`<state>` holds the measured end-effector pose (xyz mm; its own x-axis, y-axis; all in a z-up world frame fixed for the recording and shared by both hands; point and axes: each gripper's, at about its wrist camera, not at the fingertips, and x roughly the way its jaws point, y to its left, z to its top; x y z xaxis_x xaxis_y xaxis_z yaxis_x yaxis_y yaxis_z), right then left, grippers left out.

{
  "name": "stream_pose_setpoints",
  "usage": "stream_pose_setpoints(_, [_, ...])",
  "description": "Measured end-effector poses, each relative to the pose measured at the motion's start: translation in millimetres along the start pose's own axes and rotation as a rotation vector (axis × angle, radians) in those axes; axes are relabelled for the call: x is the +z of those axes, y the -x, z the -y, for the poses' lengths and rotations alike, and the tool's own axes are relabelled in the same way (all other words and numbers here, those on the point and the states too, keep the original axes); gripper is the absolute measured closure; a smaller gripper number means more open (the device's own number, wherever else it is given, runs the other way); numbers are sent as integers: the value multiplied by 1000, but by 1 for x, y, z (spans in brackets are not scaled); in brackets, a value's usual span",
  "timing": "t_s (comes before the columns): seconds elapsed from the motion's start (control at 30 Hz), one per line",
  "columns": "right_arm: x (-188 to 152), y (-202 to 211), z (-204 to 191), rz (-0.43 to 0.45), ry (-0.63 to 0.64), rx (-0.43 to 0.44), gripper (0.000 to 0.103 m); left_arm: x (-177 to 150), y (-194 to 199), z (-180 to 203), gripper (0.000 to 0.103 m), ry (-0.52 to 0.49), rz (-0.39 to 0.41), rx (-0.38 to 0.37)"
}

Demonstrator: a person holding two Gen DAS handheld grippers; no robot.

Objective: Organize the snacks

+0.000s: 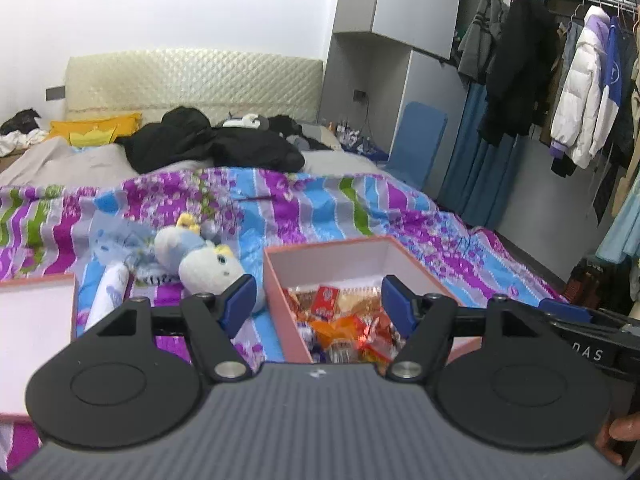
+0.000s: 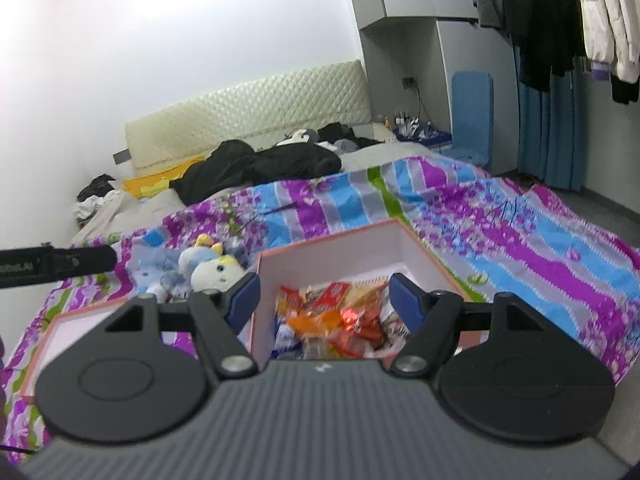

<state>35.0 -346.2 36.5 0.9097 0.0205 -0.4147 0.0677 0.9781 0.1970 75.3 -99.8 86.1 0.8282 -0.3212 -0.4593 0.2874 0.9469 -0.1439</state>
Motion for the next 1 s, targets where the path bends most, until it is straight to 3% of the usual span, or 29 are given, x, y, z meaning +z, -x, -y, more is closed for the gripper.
stream_pose_setpoints(0.57, [-65,-6,-8,-104,54,-22,30,-65,-20,-28,29,39,-94,54])
stream_pose_setpoints(1.0, [-67,-9,-5,-95,55,-39,30,-71,-36,-24,29,10,-118,30])
